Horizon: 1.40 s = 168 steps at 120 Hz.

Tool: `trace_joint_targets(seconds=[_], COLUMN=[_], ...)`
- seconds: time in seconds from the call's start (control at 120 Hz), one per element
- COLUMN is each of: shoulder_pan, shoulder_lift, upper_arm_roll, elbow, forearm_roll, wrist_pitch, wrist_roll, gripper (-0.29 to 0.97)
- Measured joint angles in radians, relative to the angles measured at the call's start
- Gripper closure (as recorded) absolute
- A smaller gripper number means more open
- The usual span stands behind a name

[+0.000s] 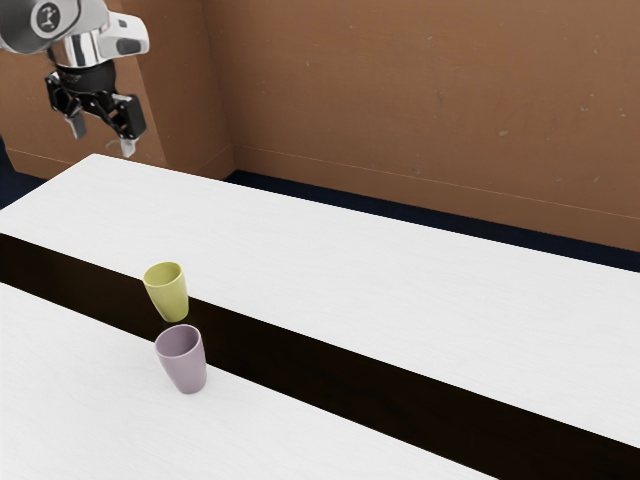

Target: Place the left cup onto the right cup

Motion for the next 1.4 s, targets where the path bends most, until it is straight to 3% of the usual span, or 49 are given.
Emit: trace_joint_targets(seconds=[0.533,0.708,0.975,1.15,1.4], shoulder_pan=[0.039,0.074,0.110,0.096,0.095], shoulder_lift=[0.040,0.081,0.176,0.236,0.299], upper_arm_roll=[-0.002,-0.002,0.000,-0.001,0.000], elbow=[-0.027,-0.059,-0.066,-0.066,-0.088], forearm_roll=[-0.025,-0.073,-0.089,-0.093,-0.151], wrist_pitch=[0.019,0.021,0.041,0.074,0.125], wrist_roll=[0.006,0.007,0.003,0.001,-0.001], gripper=[0.00,0.00,0.00,0.00,0.00])
